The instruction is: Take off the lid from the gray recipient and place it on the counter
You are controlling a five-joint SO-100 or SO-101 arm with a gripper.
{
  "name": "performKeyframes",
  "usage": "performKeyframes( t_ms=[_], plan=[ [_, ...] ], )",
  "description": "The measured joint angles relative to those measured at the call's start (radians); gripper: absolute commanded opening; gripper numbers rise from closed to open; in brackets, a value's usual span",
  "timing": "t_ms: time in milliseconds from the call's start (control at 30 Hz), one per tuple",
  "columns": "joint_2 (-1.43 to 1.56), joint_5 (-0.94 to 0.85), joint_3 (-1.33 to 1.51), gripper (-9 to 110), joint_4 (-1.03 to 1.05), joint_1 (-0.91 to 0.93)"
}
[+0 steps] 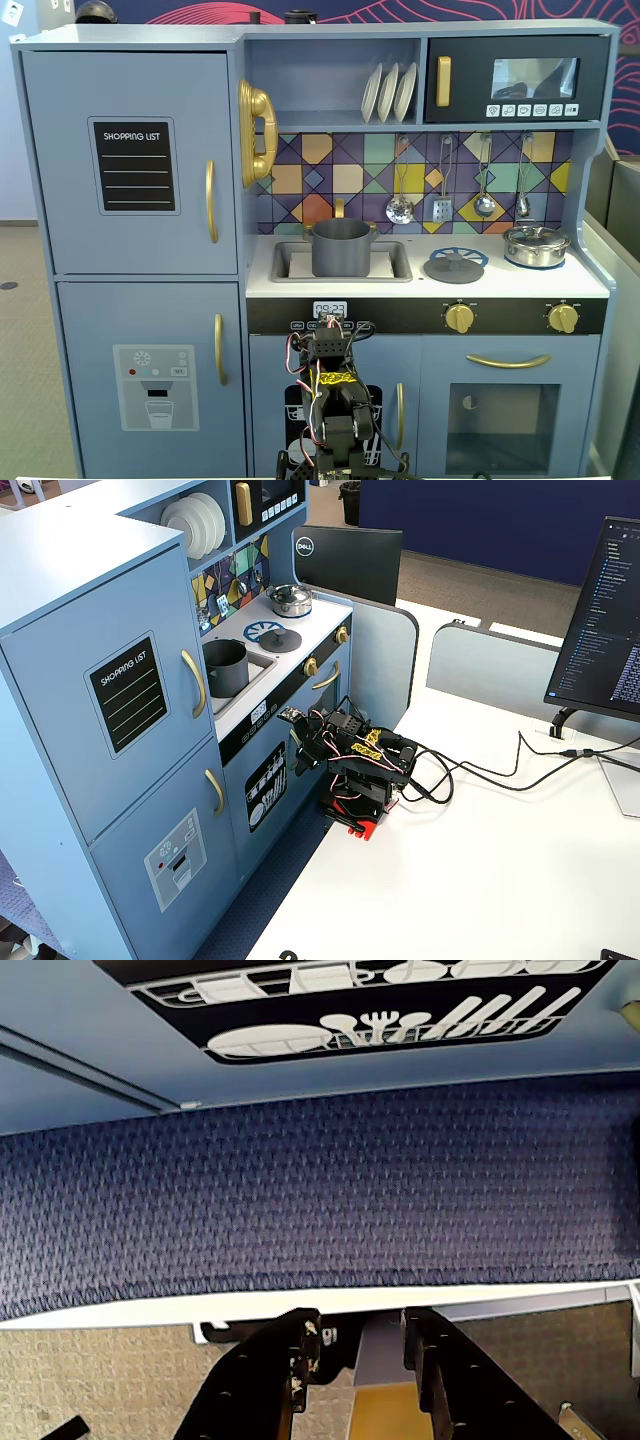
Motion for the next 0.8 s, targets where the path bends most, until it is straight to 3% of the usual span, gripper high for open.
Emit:
performKeyframes(
  t_ms=[800],
  plan=[
    [0.008,-0.055,0.003,4,0.009,0.046]
  ],
)
